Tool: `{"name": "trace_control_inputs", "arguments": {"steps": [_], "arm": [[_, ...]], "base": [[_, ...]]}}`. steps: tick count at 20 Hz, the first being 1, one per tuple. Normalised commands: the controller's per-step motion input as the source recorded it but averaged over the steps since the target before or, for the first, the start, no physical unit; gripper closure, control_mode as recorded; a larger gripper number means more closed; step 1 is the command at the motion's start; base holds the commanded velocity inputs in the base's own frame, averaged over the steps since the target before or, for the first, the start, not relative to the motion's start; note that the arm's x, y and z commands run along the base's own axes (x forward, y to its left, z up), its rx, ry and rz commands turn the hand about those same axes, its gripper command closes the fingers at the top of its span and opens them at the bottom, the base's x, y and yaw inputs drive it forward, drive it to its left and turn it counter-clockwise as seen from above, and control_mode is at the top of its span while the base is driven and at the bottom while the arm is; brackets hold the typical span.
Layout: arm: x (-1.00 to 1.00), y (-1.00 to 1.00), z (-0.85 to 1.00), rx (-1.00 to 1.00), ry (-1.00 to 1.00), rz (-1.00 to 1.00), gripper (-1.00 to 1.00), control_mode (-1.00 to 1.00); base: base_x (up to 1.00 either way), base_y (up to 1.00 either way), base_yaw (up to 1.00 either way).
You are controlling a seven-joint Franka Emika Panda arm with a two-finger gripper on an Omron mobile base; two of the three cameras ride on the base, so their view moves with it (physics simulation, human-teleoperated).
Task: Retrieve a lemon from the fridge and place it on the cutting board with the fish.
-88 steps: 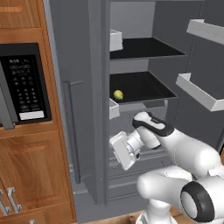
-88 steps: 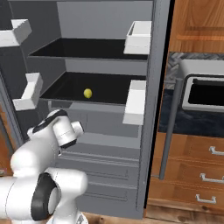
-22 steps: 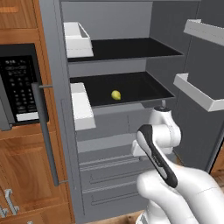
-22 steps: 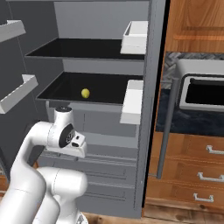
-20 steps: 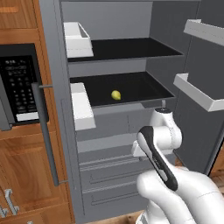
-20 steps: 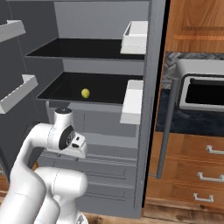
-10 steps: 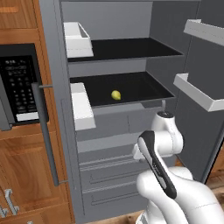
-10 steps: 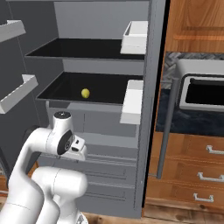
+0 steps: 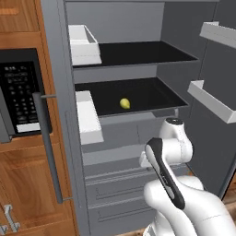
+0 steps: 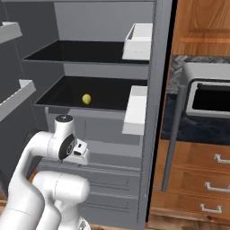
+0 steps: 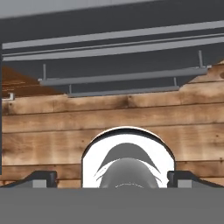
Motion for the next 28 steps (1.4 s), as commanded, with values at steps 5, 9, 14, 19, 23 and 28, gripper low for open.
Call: {"name": "trace_control_inputs", "arguments": {"steps": [5,9,14,19,23,28], "arm": [[0.00,0.00,0.00,0.00,0.00,0.00,-1.00,1.00],[0.00,0.00,0.00,0.00,0.00,0.00,-1.00,1.00],[0.00,0.00,0.00,0.00,0.00,0.00,-1.00,1.00],[0.00,0.00,0.00,0.00,0.00,0.00,-1.00,1.00],[0.00,0.00,0.00,0.00,0.00,0.00,-1.00,1.00],[0.00,0.00,0.00,0.00,0.00,0.00,-1.00,1.00]], "base": [[0.45,-0.02,0.03],[0.32,-0.13,0.05],[0.32,-0.16,0.04],[0.37,-0.18,0.03],[0.31,-0.21,0.01],[0.27,-0.10,0.03]]}}
